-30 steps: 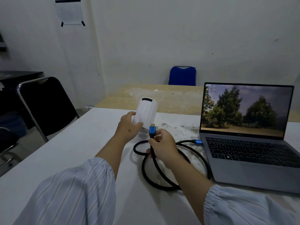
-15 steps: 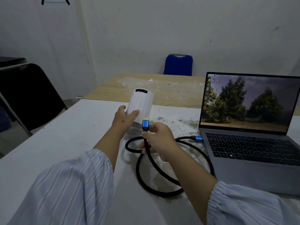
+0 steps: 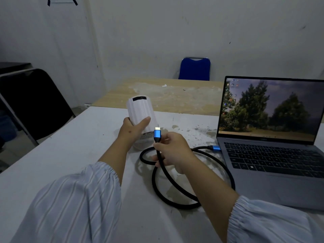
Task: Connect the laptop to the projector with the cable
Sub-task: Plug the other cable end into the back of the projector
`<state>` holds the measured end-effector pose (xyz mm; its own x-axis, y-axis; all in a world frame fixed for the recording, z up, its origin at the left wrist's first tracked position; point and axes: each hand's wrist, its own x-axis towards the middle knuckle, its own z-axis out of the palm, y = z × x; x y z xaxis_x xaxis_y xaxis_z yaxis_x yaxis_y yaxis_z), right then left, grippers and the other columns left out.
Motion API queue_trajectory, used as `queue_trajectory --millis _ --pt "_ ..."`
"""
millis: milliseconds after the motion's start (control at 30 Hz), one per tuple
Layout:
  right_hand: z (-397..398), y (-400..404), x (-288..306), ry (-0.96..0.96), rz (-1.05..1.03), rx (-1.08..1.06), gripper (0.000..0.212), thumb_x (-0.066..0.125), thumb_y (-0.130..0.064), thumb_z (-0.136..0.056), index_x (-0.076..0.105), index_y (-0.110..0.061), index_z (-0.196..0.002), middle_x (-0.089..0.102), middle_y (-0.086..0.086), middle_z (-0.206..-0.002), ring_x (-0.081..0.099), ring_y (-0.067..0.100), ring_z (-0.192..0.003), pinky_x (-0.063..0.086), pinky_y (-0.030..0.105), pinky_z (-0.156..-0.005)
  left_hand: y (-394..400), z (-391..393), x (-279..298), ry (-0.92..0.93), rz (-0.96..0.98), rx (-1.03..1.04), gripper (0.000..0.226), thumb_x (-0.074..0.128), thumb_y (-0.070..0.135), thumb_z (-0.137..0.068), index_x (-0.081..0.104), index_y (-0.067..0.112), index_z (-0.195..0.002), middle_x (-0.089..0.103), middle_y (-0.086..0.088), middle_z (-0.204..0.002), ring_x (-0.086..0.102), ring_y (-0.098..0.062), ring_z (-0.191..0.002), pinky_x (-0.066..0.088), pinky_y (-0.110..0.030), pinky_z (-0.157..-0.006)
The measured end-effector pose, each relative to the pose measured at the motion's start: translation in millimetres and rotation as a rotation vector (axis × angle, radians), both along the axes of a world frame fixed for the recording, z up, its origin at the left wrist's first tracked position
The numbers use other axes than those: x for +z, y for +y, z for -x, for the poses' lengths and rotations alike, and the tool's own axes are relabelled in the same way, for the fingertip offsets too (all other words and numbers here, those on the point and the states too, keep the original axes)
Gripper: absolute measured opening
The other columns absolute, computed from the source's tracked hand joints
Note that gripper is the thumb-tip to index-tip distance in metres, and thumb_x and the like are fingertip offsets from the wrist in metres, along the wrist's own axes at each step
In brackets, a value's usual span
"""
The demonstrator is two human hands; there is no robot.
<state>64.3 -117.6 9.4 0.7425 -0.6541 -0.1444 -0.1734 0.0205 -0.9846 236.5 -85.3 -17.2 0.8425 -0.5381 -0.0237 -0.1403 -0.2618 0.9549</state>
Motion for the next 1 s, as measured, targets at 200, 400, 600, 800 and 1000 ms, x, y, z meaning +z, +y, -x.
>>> queue_trajectory --millis 200,400,600,800,1000 --pt "-0.9 2.2 4.3 0.041 0.067 0.030 0.022 0.054 -0.002 -0.084 0.057 -0.009 -0.104 0.060 0.008 -0.081 0.064 0.017 -0.050 0.057 0.032 -0.045 2.9 -2.3 0.9 -0.014 -0.038 -0.026 0.086 0.058 0.065 -0.067 0.029 0.014 -0.129 0.044 -0.004 -0.115 0.046 -0.026 -0.100 0.043 -0.040 -0.079" --pt "-4.8 -1.5 11.5 0.112 0.075 0.059 0.024 0.055 0.001 -0.081 0.058 -0.006 -0.103 0.066 0.016 -0.080 0.064 0.017 -0.049 0.057 0.029 -0.045 -0.2 -8.7 4.5 0.061 -0.106 -0.017 0.095 0.048 0.073 -0.068 0.027 0.009 -0.135 0.046 -0.016 -0.132 0.047 -0.030 -0.105 0.041 -0.042 -0.085" --pt "-10.5 -4.7 15.0 0.105 0.129 0.051 0.007 0.053 -0.005 -0.085 0.059 -0.007 -0.088 0.064 0.008 -0.063 0.061 0.015 -0.042 0.055 0.025 -0.043 0.3 -10.3 7.5 0.098 -0.126 -0.053 0.099 0.050 0.073 -0.067 0.025 0.009 -0.137 0.045 -0.018 -0.136 0.047 -0.035 -0.117 0.041 -0.045 -0.094" --pt "-17.1 -10.2 11.2 0.148 0.358 -0.017 0.014 0.057 -0.015 -0.083 0.064 -0.010 -0.095 0.067 0.006 -0.062 0.065 0.019 -0.046 0.059 0.034 -0.057 0.0 -11.3 10.3 0.091 -0.200 -0.063 0.100 0.042 0.078 -0.064 0.035 0.006 -0.134 0.050 -0.020 -0.132 0.051 -0.035 -0.110 0.042 -0.042 -0.087" --pt "-25.6 -3.3 2.8 0.262 0.574 -0.003 0.019 0.057 -0.019 -0.081 0.065 -0.014 -0.098 0.071 0.008 -0.075 0.069 0.020 -0.055 0.060 0.043 -0.068 -1.4 -14.5 17.0 0.140 -0.250 -0.127 0.087 0.040 0.075 -0.070 0.051 0.005 -0.122 0.058 -0.021 -0.119 0.057 -0.033 -0.096 0.042 -0.037 -0.077"
